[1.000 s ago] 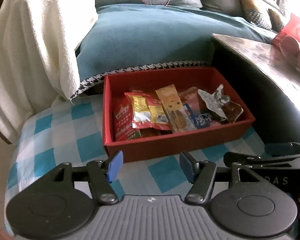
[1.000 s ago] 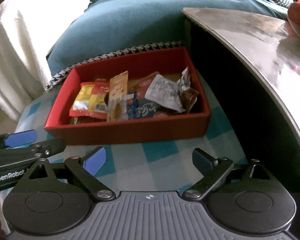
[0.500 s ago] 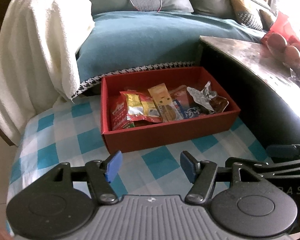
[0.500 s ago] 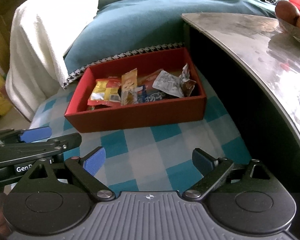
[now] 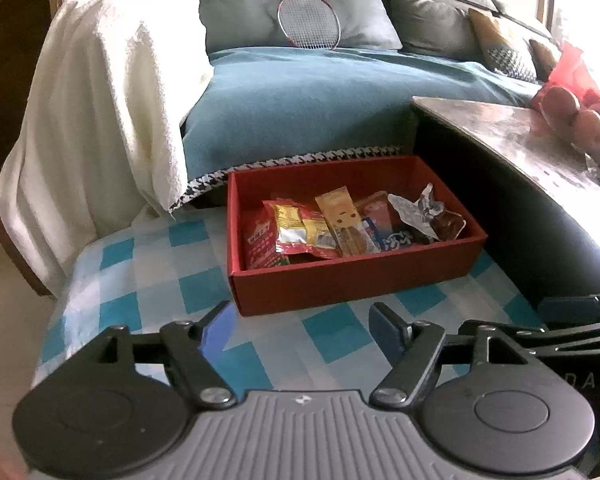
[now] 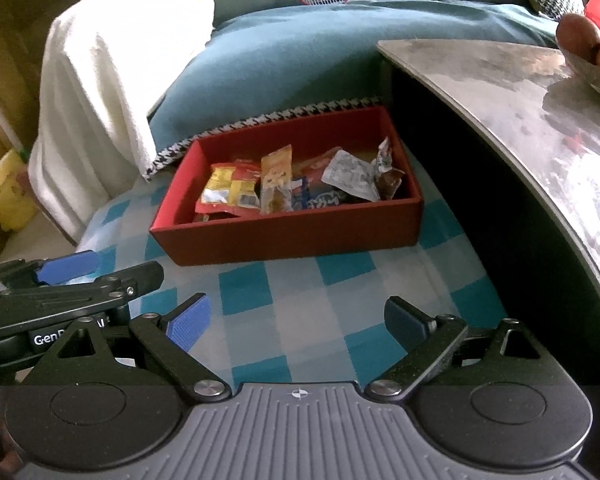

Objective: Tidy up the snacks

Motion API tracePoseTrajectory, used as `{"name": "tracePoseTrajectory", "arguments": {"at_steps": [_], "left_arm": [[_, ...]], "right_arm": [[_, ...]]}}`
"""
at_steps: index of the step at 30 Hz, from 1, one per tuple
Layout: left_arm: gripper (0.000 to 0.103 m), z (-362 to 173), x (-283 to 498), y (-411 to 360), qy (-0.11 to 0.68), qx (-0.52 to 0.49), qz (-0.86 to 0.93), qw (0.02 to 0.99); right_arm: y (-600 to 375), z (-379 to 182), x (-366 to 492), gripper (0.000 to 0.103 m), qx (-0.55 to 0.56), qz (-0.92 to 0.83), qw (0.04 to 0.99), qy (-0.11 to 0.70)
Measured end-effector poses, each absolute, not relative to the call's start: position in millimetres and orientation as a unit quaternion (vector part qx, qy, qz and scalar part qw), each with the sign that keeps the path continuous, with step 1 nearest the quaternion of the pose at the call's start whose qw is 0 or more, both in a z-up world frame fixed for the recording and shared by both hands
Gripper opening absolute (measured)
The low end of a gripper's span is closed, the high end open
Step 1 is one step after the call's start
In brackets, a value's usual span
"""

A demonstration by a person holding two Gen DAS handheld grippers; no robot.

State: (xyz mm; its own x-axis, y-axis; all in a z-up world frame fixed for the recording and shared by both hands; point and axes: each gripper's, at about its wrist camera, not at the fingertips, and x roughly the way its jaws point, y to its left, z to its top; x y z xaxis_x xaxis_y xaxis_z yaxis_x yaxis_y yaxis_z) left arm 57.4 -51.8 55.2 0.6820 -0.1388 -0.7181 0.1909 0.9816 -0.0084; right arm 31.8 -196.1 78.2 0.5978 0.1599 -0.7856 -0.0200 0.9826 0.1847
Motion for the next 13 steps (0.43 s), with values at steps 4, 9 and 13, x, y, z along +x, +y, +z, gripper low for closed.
{"name": "tracePoseTrajectory", "arguments": {"at_steps": [4,9,13], "left_arm": [[0.067,55.4,56.4,-52.9,0.383,0.042,-0.087,0.919],[0.068,53.1,57.4,-50.8,0.388,0.034,-0.087,0.917],[0.07,51.7,57.0,-51.2,0.388,0.034,-0.082,0.918]], "right_arm": [[-194.8,78.5,30.9,0.097,0.077,0.053,0.89,0.445],[-193.4,77.6,31.8,0.097,0.078,0.053,0.89,0.447],[-193.0,76.8,32.9,0.097,0.076,0.053,0.889,0.448]]}}
